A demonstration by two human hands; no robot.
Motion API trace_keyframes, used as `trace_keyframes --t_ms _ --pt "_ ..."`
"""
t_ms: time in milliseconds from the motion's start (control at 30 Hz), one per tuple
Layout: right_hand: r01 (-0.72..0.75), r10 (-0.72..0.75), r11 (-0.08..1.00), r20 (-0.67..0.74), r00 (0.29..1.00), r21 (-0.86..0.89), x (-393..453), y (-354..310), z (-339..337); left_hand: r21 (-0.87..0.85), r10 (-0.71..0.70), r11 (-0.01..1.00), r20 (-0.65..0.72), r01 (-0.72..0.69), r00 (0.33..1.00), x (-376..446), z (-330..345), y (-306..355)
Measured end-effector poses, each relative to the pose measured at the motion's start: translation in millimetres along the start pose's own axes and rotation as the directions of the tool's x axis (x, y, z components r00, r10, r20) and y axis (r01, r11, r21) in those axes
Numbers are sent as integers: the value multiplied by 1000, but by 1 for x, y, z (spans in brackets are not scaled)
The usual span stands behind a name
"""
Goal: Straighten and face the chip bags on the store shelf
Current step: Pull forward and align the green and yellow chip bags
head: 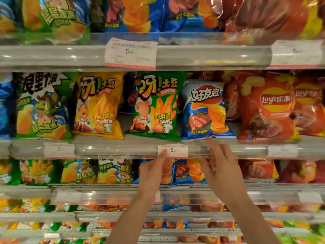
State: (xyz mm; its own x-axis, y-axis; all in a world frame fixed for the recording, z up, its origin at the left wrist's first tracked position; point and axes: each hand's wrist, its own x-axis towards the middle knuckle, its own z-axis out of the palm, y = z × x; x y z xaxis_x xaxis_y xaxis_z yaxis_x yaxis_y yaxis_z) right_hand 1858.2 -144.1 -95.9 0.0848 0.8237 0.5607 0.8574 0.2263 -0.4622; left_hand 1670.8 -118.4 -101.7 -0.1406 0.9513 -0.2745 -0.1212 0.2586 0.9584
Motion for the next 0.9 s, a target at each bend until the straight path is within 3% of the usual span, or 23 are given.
trace_keyframes --t_ms 267,533,767,900 --pt "-25 16 993 -72 997 -118 22 -15 10 -111 4 994 40 0 999 8 3 0" --pt "-95 81 993 -183 980 -71 31 -18 21 -138 -6 990 70 16 997 11 3 -1" --pt "-110 111 994 -125 986 20 38 -18 11 -149 5 989 72 5 997 15 1 -4" --pt "44 -36 993 -69 997 105 62 -30 0 -148 20 989 84 -7 996 15 0 -4"
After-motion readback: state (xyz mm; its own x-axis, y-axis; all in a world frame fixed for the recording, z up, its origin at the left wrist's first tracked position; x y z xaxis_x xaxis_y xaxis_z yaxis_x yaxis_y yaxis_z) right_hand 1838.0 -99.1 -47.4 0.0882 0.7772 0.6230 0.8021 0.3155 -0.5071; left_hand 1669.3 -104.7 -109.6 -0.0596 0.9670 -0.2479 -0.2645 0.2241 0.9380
